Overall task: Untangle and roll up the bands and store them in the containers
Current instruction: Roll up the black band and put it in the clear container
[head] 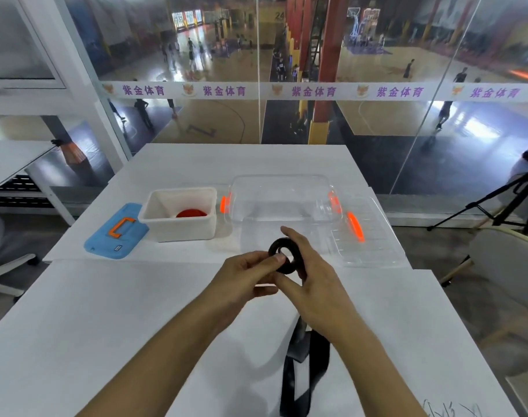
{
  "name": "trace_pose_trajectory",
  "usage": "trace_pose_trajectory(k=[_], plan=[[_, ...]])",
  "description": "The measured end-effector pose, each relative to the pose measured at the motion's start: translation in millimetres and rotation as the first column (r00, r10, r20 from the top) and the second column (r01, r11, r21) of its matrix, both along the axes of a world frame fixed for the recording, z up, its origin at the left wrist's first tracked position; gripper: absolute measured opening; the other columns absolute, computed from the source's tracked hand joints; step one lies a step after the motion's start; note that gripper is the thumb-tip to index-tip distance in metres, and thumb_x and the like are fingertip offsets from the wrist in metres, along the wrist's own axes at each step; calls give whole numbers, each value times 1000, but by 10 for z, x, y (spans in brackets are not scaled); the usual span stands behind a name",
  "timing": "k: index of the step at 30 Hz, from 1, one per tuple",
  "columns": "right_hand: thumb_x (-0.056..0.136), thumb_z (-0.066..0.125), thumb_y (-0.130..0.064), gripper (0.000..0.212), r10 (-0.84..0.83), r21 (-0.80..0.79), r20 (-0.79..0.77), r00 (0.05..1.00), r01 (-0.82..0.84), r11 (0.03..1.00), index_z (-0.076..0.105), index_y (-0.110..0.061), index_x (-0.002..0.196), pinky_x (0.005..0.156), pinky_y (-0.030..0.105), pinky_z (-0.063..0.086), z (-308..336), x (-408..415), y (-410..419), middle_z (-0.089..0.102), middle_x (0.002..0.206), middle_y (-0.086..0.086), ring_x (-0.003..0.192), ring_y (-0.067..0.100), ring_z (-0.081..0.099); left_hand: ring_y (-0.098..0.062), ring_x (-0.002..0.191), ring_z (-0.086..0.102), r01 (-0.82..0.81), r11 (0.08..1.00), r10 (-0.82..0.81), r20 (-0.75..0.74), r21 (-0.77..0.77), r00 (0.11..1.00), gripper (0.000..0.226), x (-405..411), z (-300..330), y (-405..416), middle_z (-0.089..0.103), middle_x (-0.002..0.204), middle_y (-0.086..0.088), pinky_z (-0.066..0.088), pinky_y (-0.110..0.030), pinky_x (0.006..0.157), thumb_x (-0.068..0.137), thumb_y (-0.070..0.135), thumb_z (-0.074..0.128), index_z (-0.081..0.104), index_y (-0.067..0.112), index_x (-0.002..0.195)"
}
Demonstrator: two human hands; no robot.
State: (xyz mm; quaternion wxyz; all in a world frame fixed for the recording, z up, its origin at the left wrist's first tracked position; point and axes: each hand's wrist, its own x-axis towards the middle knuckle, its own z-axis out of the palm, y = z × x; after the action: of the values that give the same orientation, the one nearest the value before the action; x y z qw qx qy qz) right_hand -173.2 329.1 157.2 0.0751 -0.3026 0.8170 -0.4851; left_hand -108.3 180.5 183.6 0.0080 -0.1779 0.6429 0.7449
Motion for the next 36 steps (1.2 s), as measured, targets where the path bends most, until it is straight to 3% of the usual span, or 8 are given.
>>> trace_pose_trajectory(k=[6, 10, 13, 17, 21, 26, 30, 36], plan=[[92, 71, -51, 80, 312, 272, -45, 949, -289, 918, 18, -72, 148, 93, 29, 51, 254, -82, 108, 58, 115, -13, 93, 6, 52, -25, 103, 76, 268, 944, -275, -11, -192, 961, 23, 20, 290, -326, 80, 107, -11, 61, -31, 85, 93, 10, 71, 76, 11, 115], [87, 78, -46, 86, 235, 205, -92, 968, -212, 955, 26, -62, 152, 89, 27, 52, 286, -110, 82, 62, 110, -14, 89, 7, 54, -24, 95, 78, 131, 958, -160, -94, -256, 983, 22, 18, 301, -284, 81, 100, -9, 61, -30, 80, 89, 10, 75, 78, 12, 111], [84, 82, -35, 66, 161, 59, -65, 985, -157, 986, 46, -49, 137, 72, 21, 50, 312, -99, 75, 66, 95, -10, 72, 7, 53, -23, 93, 79, -8, 983, -26, -179, -185, 984, 22, 23, 240, -191, 81, 99, -10, 61, -27, 76, 88, 8, 74, 77, 10, 110], [85, 82, -29, 58, 114, -72, 11, 993, -113, 991, 50, -47, 130, 65, 28, 49, 346, -50, 84, 62, 84, -2, 62, 7, 45, -25, 94, 78, -111, 994, 102, -226, -26, 969, 22, 10, 211, -91, 80, 103, -12, 61, -27, 76, 91, 8, 71, 76, 9, 113], [89, 78, -35, 71, 12, -64, 13, 1000, -11, 998, 38, -56, 144, 65, 18, 46, 260, 6, 26, 55, 71, -28, 63, 5, 50, -28, 101, 76, -219, 961, 253, -224, 167, 941, 27, -56, 177, 31, 79, 108, -13, 62, -37, 86, 87, 15, 73, 76, 8, 113], [92, 67, -44, 73, -152, -64, 23, 988, 153, 986, 23, -61, 147, 86, 26, 52, 102, 131, -152, 65, 114, -27, 95, 2, 62, -28, 100, 76, -280, 934, 321, -178, 222, 930, 22, -136, 75, 202, 79, 104, -16, 60, -42, 93, 92, 14, 72, 74, 5, 112], [92, 68, -43, 63, -213, -37, -6, 977, 212, 976, 34, -57, 143, 89, 31, 55, 90, 134, -135, 67, 114, -24, 99, 5, 64, -28, 99, 77, -184, 978, 194, -102, 100, 976, 24, -74, 51, 167, 80, 104, -12, 60, -37, 91, 95, 27, 68, 74, 12, 113], [89, 78, -35, 78, 225, 148, 47, 973, -229, 962, 35, -64, 146, 103, 41, 54, 187, -133, 95, 69, 122, -19, 111, 15, 68, -27, 102, 75, 101, 994, -102, -25, -33, 994, 31, 19, 203, -198, 77, 108, -17, 62, -37, 87, 91, 25, 70, 74, 3, 111]])
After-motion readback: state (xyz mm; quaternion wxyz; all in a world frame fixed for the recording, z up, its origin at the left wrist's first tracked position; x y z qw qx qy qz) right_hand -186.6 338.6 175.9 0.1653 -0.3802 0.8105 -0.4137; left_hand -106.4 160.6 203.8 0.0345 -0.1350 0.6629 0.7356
